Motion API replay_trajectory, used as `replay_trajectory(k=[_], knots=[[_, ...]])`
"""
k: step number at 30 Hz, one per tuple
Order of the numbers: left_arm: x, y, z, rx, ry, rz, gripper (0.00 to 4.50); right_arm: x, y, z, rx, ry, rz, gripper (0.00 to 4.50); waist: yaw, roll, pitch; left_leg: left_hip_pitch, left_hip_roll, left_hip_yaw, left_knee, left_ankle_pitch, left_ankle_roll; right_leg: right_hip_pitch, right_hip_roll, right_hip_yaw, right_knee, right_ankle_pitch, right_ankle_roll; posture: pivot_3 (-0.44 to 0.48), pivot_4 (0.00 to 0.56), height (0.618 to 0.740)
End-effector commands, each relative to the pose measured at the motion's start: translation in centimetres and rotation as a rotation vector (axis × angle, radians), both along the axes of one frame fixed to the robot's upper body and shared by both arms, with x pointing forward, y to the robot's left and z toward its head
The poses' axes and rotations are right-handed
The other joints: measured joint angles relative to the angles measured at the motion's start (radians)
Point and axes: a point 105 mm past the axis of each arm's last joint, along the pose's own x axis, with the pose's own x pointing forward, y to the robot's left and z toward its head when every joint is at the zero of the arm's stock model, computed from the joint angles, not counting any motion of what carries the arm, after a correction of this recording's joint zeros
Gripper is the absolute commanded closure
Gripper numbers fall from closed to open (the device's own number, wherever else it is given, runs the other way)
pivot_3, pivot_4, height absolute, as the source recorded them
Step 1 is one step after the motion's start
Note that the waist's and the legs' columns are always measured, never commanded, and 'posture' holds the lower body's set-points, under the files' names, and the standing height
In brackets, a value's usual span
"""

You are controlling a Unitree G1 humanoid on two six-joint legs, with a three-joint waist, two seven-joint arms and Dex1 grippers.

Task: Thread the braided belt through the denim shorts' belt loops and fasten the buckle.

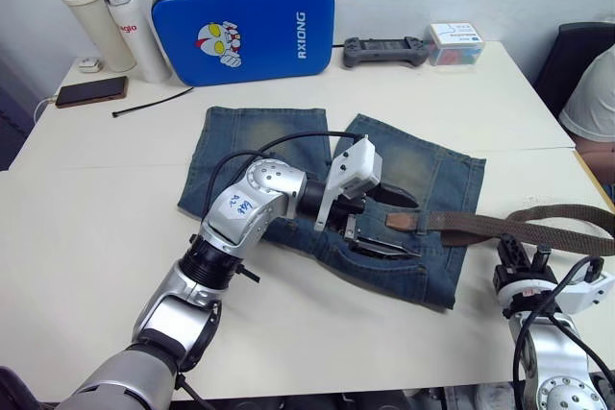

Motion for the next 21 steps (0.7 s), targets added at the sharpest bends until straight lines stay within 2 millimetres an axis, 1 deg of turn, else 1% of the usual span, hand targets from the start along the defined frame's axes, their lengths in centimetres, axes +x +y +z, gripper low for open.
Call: replay_trajectory(k=[1, 5, 9, 14, 16, 21], knots=[[0.6, 0.4, 1.2, -0.013, -0.054, 0.009, 0.0, 0.1, 1.0, 2.4, -0.109, -0.05, 0.053, 4.47, 0.0, 0.0, 0.0, 0.0, 0.0, 0.0, 0.0, 0.0, 0.0, 0.0, 0.0, 0.0, 0.0, 0.0, 0.0, 0.0, 0.15, 0.738], [1.2, 0.7, 1.1, -0.006, -0.065, 0.017, 0.0, 1.1, 2.5, 2.9, -0.144, -0.054, 0.101, 4.47, -0.003, 0.0, 0.0, 0.001, 0.0, 0.001, 0.0, 0.0, 0.0, 0.0, 0.0, 0.001, 0.0, 0.0, 0.0, 0.0, 0.15, 0.738], [1.1, 0.5, 1.1, -0.006, -0.07, 0.013, 0.0, 1.8, 4.8, 2.9, -0.124, -0.053, 0.155, 4.47, -0.008, 0.0, 0.0, 0.0, 0.0, 0.001, 0.0, 0.0, 0.0, -0.001, 0.001, 0.001, 0.001, 0.0, 0.0, 0.0, 0.15, 0.738], [1.0, 0.6, 0.9, 0.0, -0.075, 0.015, 0.0, 1.6, 7.8, 1.4, -0.163, 0.027, 0.262, 4.47, -0.016, 0.0, 0.0, 0.0, 0.0, 0.001, 0.0, 0.0, -0.001, -0.001, 0.0, 0.002, 0.001, 0.0, 0.0, 0.0, 0.15, 0.738], [1.0, 0.6, 0.8, 0.003, -0.077, 0.016, 0.0, 1.6, 8.0, 1.1, -0.176, 0.042, 0.27, 4.47, -0.019, 0.0, 0.0, 0.0, 0.0, 0.001, 0.0, 0.0, -0.001, -0.001, 0.0, 0.002, 0.001, 0.0, 0.0, 0.0, 0.15, 0.738], [0.9, 0.5, 0.8, 0.002, -0.078, 0.014, 0.0, 1.3, 7.4, 0.1, -0.353, 0.161, 0.29, 4.47, -0.02, 0.0, 0.0, 0.0, 0.0, 0.001, 0.0, 0.0, 0.0, -0.001, 0.0, 0.002, 0.001, 0.0, 0.0, 0.0, 0.15, 0.738]])
